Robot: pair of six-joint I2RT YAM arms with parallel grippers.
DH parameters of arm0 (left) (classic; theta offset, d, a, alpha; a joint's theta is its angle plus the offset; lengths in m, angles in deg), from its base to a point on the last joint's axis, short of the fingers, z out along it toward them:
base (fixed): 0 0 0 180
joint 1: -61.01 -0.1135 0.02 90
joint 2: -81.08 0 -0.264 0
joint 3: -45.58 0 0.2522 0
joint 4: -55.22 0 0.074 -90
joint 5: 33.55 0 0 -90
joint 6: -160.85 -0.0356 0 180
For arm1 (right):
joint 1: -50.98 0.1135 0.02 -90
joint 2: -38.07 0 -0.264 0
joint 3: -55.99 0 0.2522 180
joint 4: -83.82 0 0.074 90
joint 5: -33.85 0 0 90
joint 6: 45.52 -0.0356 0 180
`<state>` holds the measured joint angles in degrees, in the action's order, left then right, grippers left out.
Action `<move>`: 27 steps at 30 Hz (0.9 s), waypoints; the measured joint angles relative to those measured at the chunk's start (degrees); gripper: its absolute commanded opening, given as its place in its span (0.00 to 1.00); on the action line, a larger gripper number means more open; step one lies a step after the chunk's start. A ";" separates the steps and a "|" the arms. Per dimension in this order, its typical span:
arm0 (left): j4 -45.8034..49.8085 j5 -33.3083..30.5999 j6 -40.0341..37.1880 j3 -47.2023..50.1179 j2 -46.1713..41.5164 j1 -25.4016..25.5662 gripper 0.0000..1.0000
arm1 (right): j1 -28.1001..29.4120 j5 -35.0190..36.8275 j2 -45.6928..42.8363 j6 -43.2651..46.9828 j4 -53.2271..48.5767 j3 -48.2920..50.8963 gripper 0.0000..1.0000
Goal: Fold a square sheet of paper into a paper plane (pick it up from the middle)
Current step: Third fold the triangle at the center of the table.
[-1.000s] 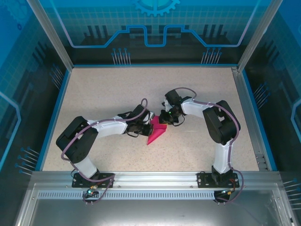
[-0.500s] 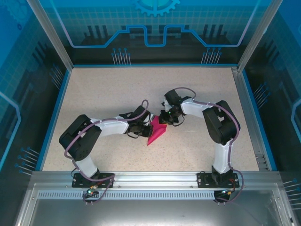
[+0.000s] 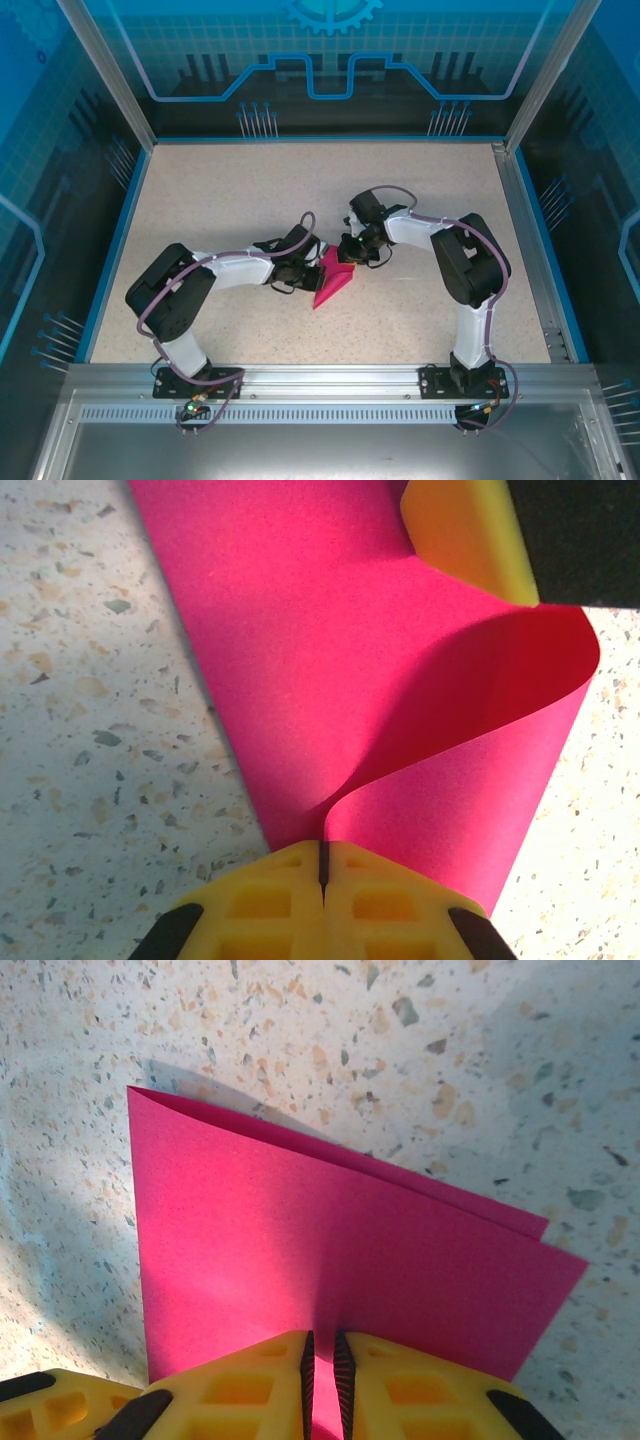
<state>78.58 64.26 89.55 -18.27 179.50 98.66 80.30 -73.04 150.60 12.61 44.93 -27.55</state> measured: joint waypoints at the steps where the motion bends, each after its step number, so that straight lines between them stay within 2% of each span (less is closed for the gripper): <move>1: -0.07 0.00 0.37 0.02 0.00 0.00 0.00 | 0.00 0.00 0.00 0.00 0.00 0.00 0.18; 27: -0.90 -0.02 1.97 0.52 -0.17 0.00 0.00 | 0.26 0.48 0.00 -0.02 -0.15 -0.09 0.18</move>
<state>77.69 64.24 91.52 -17.74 179.32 98.66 80.56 -72.55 150.60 12.58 44.78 -27.63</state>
